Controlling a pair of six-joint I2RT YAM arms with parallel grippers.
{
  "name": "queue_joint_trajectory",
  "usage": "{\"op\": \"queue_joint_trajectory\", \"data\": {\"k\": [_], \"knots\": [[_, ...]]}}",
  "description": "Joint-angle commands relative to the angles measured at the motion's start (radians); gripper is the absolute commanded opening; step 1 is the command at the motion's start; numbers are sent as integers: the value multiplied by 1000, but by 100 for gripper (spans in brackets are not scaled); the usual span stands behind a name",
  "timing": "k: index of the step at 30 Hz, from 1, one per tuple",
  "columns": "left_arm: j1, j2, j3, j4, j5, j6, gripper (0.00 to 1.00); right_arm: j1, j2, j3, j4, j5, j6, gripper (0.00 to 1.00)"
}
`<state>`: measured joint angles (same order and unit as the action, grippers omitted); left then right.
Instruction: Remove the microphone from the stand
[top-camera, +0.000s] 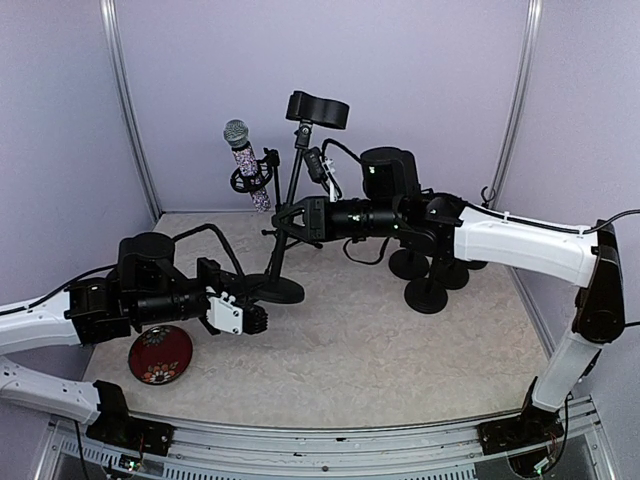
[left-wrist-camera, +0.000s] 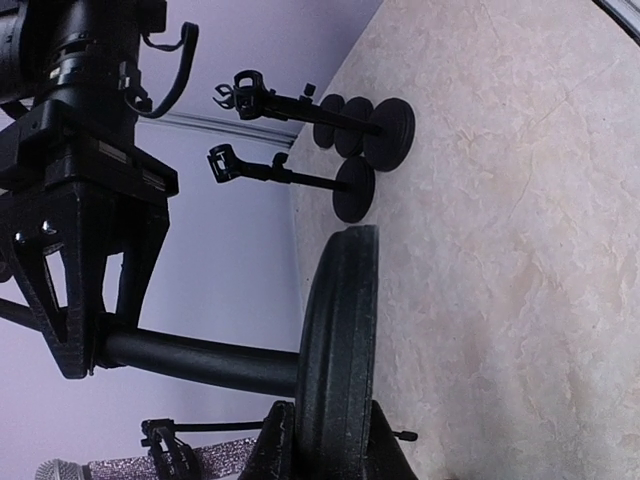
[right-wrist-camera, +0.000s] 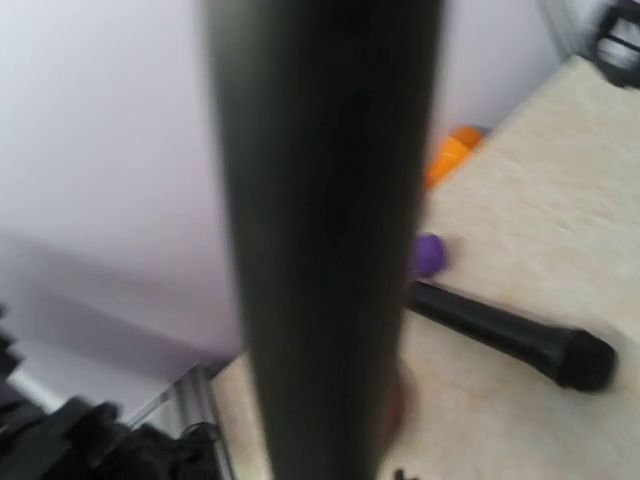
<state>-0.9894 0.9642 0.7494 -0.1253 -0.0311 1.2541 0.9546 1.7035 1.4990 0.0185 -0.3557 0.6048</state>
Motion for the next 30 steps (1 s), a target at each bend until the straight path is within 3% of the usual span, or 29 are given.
{"op": "queue_joint_trajectory", "data": {"k": [1, 6, 11, 14, 16, 17, 19, 22, 26, 30], "knots": [[10, -43, -46, 212, -18, -45, 0, 35, -108, -25, 324, -380, -39, 0], [1, -56, -75, 312, -20, -17, 0, 34, -99, -28, 466, -572, 1, 0], [-7, -56, -73, 343, -7, -11, 0, 33, -58, -27, 682, -757, 148, 0], [-9, -53, -81, 358, -5, 8, 0, 32, -57, -15, 684, -800, 163, 0], [-8, -52, -92, 382, -12, 20, 0, 29, -73, -4, 606, -803, 115, 10], [-9, -51, -95, 394, -16, 26, 0, 25, -84, 5, 544, -787, 68, 21], [-9, -51, -106, 425, -24, 47, 0, 18, -118, 36, 313, -654, -65, 59], [-8, -46, -110, 467, -42, 73, 0, 13, -185, 30, 79, -285, -189, 85], [-8, -35, -116, 509, -54, 112, 0, 15, -256, -43, -14, 43, -170, 95], [-8, -29, -127, 546, -42, 163, 0, 29, -290, -100, -67, 264, -123, 89]]}}
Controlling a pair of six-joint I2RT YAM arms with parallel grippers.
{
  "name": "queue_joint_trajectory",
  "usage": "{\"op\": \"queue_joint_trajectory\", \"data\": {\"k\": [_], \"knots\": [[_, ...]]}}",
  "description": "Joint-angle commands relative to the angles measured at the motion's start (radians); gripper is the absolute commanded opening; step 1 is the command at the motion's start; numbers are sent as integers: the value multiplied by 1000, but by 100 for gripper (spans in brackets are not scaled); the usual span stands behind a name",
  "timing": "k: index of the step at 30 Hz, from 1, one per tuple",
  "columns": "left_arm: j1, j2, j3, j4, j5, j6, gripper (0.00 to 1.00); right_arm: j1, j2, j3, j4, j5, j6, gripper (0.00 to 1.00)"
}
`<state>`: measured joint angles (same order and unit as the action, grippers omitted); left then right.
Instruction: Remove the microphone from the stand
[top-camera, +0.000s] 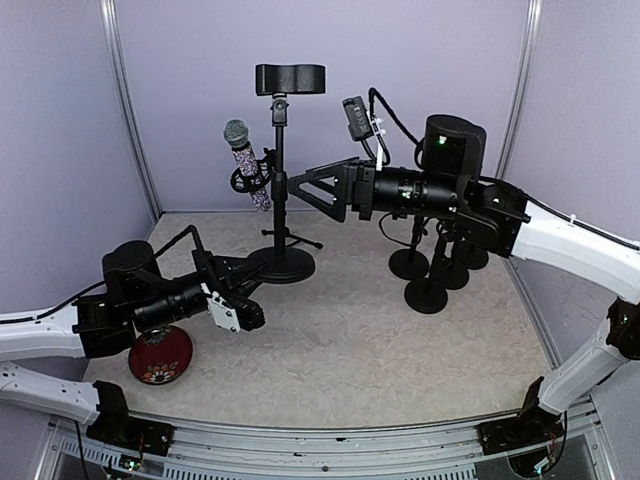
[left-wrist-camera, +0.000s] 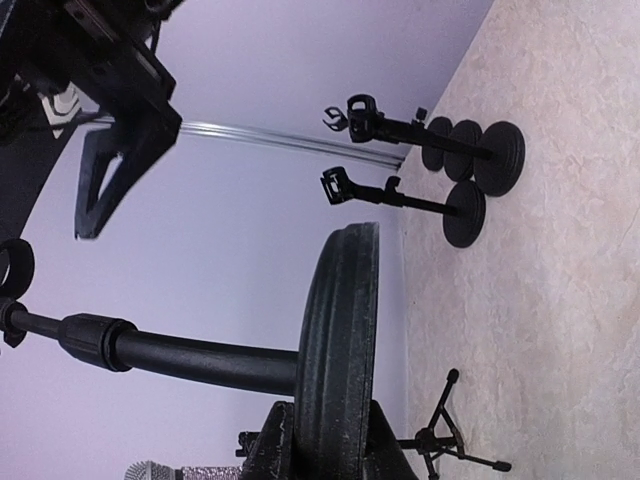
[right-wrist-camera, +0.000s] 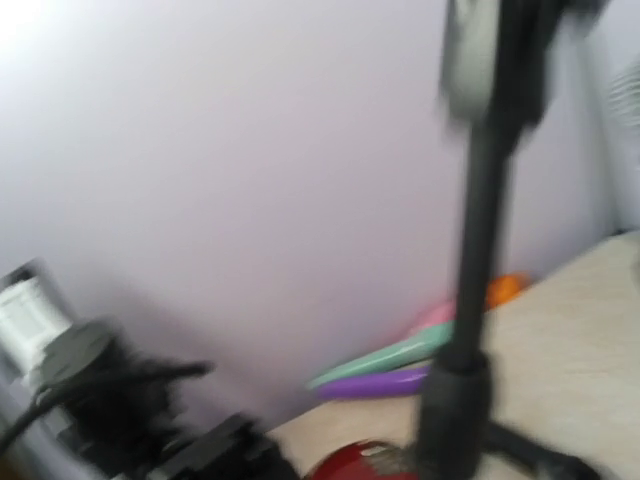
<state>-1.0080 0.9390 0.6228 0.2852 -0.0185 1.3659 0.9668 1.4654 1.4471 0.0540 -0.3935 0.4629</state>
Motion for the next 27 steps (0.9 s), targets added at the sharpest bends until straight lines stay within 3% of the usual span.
{"op": "queue_joint_trajectory", "data": {"k": [1, 7, 20, 24, 27], "knots": [[11, -1, -3, 138, -54, 62, 0, 21, -60, -65, -88, 325, 26, 87], [11, 7, -2, 130, -50, 91, 0, 65, -2, 4, -108, 339, 3, 85], [11, 2, -19, 118, -39, 139, 0, 114, 123, 12, 42, 388, -33, 63], [14, -7, -32, 98, -34, 157, 0, 127, 164, 31, 81, 397, -55, 50], [19, -18, -41, 78, -25, 164, 0, 133, 185, 36, 94, 416, -68, 27]]}}
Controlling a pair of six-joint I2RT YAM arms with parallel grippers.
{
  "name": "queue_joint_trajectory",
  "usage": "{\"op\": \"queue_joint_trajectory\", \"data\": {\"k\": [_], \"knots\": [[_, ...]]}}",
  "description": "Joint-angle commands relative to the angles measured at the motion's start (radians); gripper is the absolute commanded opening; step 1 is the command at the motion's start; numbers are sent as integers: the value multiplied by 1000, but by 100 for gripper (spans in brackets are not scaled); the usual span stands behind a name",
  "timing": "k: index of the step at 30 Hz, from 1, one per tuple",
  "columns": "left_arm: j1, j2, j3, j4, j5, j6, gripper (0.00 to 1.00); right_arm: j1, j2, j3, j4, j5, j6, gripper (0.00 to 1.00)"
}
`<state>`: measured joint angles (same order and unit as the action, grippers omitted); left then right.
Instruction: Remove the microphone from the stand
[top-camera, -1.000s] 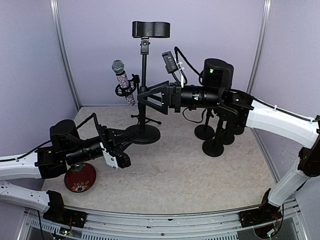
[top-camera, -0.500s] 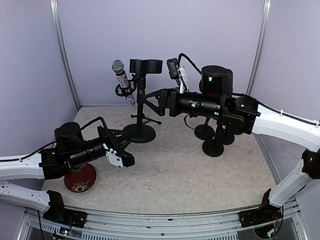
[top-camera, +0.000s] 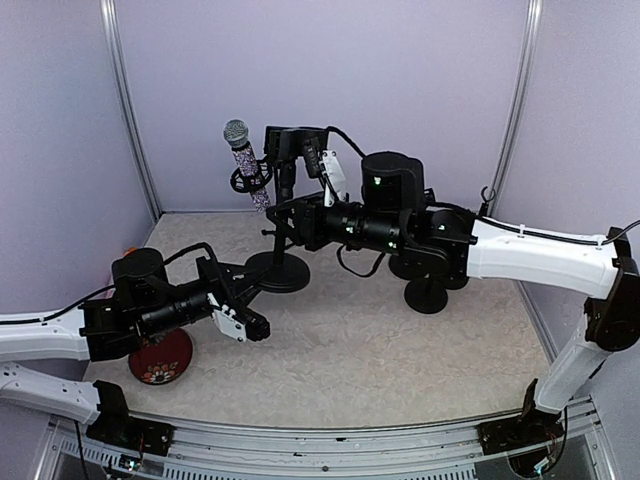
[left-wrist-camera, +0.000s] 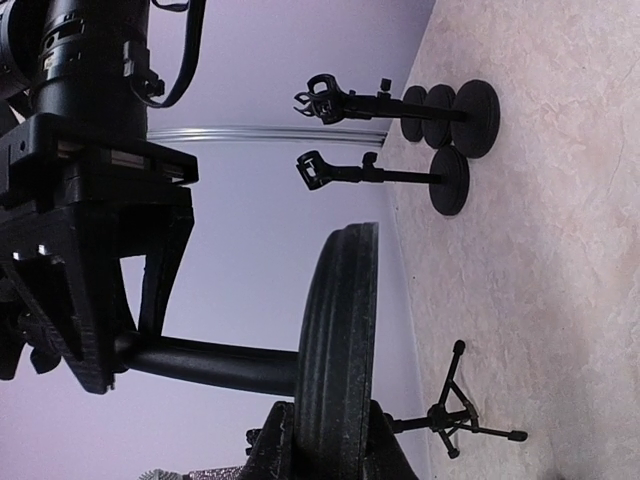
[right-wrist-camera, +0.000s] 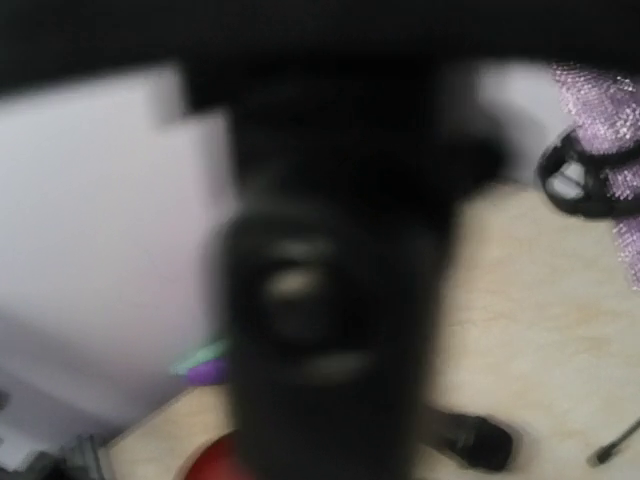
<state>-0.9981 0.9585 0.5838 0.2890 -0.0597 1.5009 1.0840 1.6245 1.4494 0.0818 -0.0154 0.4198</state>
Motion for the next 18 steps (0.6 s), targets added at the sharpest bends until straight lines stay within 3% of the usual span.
{"op": "queue_joint_trajectory", "data": {"k": [1, 2, 3, 4, 5, 6, 11, 18], "knots": [[12, -37, -2, 61, 13, 31, 0, 17, 29, 31, 70, 53, -30, 18], [15, -33, -2, 46, 3, 32, 0, 17, 30, 22, 75, 72, -37, 11], [19, -25, 0, 34, -12, 28, 11, 17, 29, 14, 77, 98, -44, 4], [25, -16, 5, 24, -28, 16, 38, 17, 29, 3, 80, 134, -55, 0], [38, -4, 18, 6, -42, -6, 76, 17, 29, -8, 86, 164, -71, 0], [52, 11, 35, -22, -54, -29, 96, 17, 29, -21, 90, 203, -92, 0], [181, 72, 175, -289, -18, -203, 99, -16, 51, -103, 141, 400, -202, 0], [360, 104, 305, -570, 78, -367, 99, -156, 141, -238, 391, 535, -289, 0]]}}
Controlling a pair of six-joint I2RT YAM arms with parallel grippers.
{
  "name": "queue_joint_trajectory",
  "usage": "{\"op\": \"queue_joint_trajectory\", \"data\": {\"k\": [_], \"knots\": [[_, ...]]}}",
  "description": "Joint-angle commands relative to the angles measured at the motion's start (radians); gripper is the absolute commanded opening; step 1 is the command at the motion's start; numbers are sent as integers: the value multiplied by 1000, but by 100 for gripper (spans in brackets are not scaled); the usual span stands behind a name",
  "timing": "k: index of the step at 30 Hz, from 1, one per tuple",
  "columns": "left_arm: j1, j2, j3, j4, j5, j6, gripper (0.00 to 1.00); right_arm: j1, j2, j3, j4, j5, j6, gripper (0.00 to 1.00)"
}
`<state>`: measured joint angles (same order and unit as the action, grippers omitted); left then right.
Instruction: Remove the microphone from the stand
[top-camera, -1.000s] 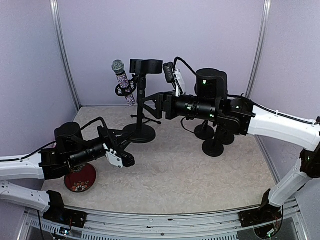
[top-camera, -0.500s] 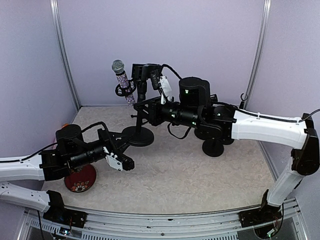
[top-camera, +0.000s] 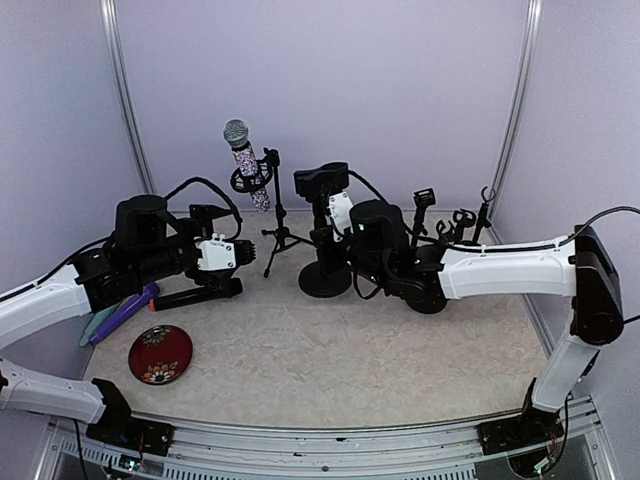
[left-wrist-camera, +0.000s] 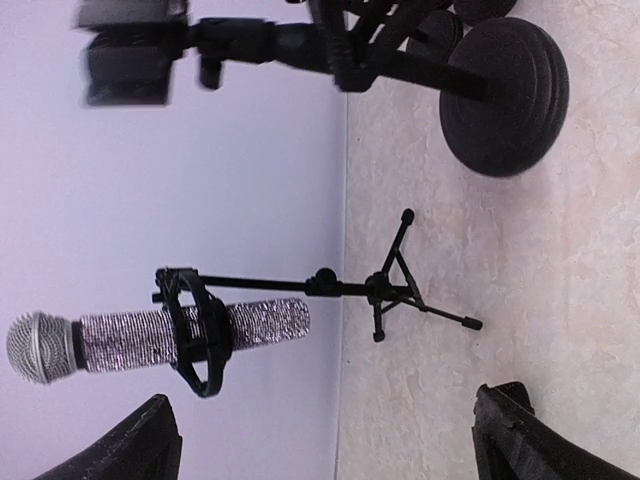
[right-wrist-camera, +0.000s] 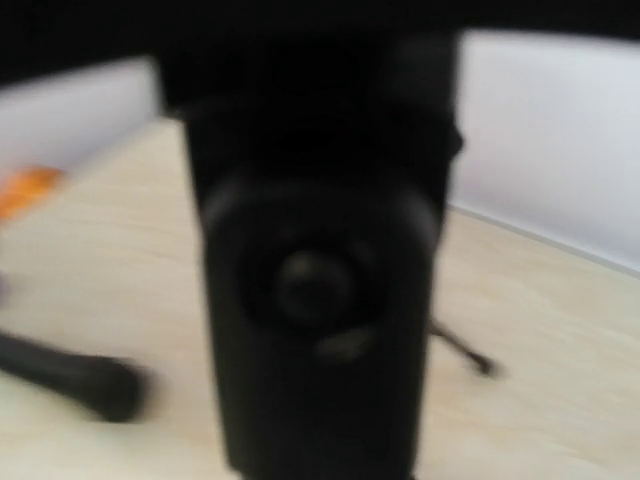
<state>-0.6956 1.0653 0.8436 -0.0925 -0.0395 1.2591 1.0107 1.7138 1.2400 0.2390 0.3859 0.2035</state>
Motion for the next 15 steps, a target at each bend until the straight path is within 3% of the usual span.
{"op": "queue_joint_trajectory", "data": {"k": [1, 7, 15], "knots": [[75, -6, 47, -206, 62, -141, 99, -105, 75, -35, 272, 134, -82, 0], [157, 3, 60, -356, 28, -195, 99, -221, 257, 19, 403, 121, -108, 0], [313, 31, 177, -521, 129, -327, 99, -294, 443, 142, 531, 183, -182, 0]]}}
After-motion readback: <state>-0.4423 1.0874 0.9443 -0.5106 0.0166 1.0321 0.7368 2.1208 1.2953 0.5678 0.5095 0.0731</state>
